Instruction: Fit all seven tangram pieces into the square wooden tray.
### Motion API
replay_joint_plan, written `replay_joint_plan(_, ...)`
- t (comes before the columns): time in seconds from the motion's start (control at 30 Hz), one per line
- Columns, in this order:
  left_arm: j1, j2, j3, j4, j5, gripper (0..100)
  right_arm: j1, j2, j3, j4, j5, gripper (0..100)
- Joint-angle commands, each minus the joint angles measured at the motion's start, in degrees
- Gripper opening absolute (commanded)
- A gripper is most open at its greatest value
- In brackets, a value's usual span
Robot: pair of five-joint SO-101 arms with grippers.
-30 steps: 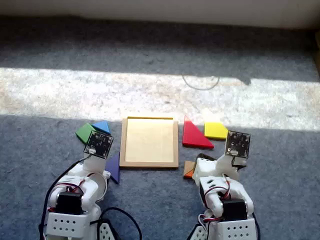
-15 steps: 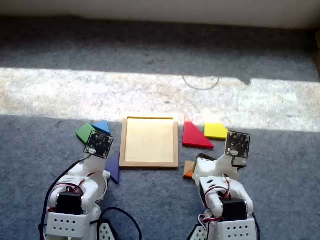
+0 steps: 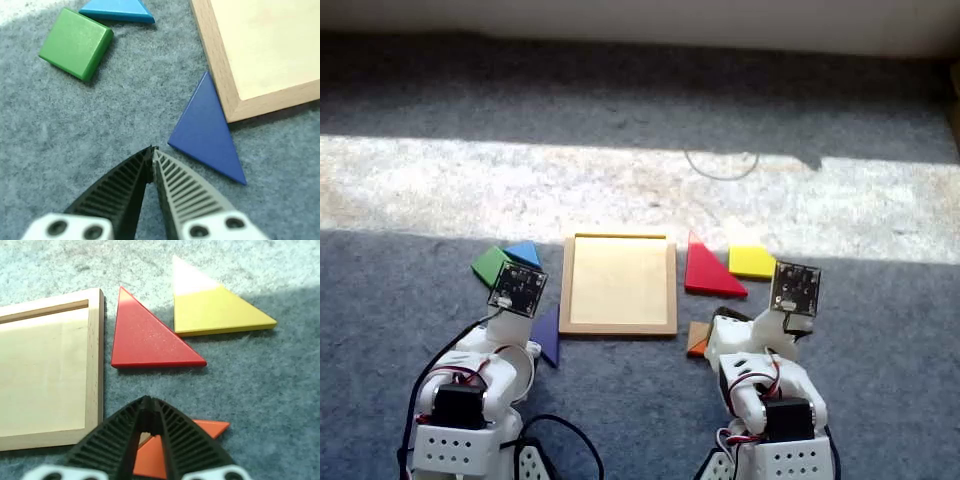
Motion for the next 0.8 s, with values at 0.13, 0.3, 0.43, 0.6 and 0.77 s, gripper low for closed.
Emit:
replay_joint_plan(0.13, -0.75, -1.71, 1.19, 0.09, 0.44, 1, 0.57, -0.57, 6.29, 0.31, 0.70, 0.5)
replay_joint_plan(0.3, -0.75, -1.71, 1.19, 0.09, 0.44, 1, 0.48, -0.66, 6.29, 0.31, 0.44, 0.5)
replay_joint_plan(0.43, -0.75, -1.71, 1.19, 0.09, 0.44, 1, 0.48, -0.40, 6.29, 0.31, 0.70, 0.5)
replay_joint_plan(0.6, -0.75, -1.71, 1.19, 0.09, 0.44, 1, 0.75, -0.75, 6.20, 0.31, 0.70, 0.5)
replay_joint_plan(0.77, -0.75, -1.71, 1.19, 0.09, 0.44, 1, 5.41, -0.75, 4.18, 0.22, 1.41, 0.5)
